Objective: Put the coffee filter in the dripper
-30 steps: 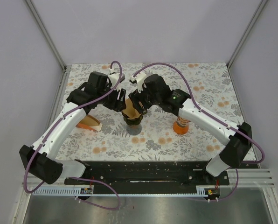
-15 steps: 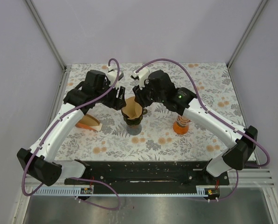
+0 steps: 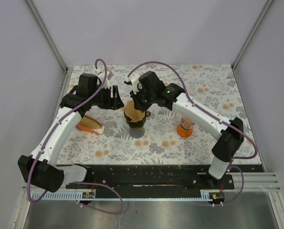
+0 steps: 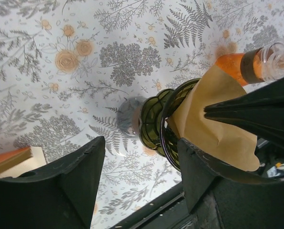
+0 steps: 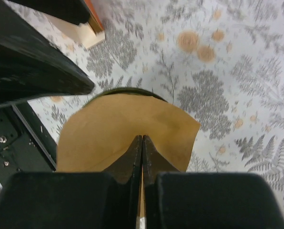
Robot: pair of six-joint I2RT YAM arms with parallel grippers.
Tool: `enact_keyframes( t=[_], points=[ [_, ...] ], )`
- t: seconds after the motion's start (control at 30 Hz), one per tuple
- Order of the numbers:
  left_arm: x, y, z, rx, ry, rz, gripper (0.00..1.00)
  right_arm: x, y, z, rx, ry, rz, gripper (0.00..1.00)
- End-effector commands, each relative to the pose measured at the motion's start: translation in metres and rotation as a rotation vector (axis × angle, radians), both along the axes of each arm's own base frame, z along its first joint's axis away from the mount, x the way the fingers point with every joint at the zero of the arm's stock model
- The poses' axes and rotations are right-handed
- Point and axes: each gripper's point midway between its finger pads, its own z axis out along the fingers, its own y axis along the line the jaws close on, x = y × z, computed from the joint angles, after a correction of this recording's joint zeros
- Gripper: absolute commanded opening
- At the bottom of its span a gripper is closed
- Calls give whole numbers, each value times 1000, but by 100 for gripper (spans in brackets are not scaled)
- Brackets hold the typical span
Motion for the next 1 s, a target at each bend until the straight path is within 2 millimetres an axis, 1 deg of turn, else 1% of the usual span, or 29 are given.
enact_keyframes(
  t=[0.0,0.07,0.13,0.33,0.4,0.6,0.8,0.83,0.97],
  points=[
    [-1,-5,27,-182,-19,52,66,-11,4,-19,-47,76,-7,0],
    [-2,-5,23,-206,-8,70,67,-13,9,-30,-84,86,-5,0],
    [-4,-5,18,-228,12,77,68,-11,9,-41,-133,86,-31,0],
    [-10,-9,2,-284,83,86,68,-2,6,-65,-215,122,-116,0],
    [-11,-11,-1,-296,98,81,67,0,5,-68,-230,120,-140,0],
    [-11,-15,-7,-315,131,70,64,-2,6,-82,-277,123,-147,0],
    [-4,-17,-15,-308,147,66,61,-5,15,-90,-299,116,-132,0],
    [-2,-17,-19,-299,155,71,60,-5,17,-92,-309,114,-129,0],
    [-2,-18,-23,-301,173,69,58,-7,17,-102,-336,123,-123,0]
  ],
)
